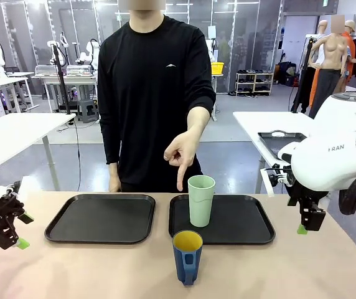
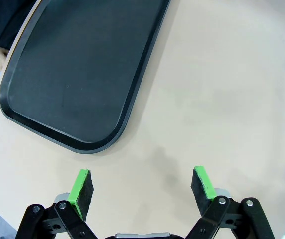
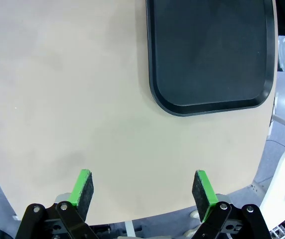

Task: Sort and store the cups by type.
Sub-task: Pick up the Handle plastic cup and place it into the empty Flat Tray.

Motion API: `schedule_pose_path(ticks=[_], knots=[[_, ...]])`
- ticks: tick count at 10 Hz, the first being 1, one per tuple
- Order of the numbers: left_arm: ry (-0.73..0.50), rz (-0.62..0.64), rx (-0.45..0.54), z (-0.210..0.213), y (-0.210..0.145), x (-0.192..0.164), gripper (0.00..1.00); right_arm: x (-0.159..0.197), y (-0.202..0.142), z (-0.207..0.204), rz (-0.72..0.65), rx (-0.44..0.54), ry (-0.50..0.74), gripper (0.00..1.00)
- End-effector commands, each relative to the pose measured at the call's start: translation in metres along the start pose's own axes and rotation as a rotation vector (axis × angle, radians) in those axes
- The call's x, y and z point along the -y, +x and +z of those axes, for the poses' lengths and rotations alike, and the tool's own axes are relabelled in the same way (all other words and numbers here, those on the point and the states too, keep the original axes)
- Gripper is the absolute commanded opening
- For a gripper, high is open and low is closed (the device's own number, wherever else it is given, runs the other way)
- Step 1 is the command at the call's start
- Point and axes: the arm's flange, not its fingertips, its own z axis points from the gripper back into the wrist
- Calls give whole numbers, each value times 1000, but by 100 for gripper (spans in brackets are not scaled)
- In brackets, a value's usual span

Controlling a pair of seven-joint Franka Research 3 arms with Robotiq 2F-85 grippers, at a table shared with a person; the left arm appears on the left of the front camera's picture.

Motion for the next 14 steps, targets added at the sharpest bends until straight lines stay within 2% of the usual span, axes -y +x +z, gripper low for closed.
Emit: schedule_pose_path(ticks=[1,2,4,5,6,9,11,14], knots=[[10,3,-18,-2,0,0,100,0,14,-14,80,42,70,100],[10,3,-18,-2,0,0,100,-2,25,-28,133,74,100,100],[10,3,-18,-2,0,0,100,-10,41,-48,177,199,110,100],[10,3,-18,-2,0,0,100,-16,47,-60,202,333,115,100],[10,3,-18,-2,0,0,100,-19,50,-70,209,397,119,100],[10,3,-18,-2,0,0,100,-30,56,-98,275,774,104,100],[10,3,-18,-2,0,0,100,-35,61,-111,275,993,80,100],[10,3,-18,-2,0,0,100,-35,62,-132,259,1145,131,100]])
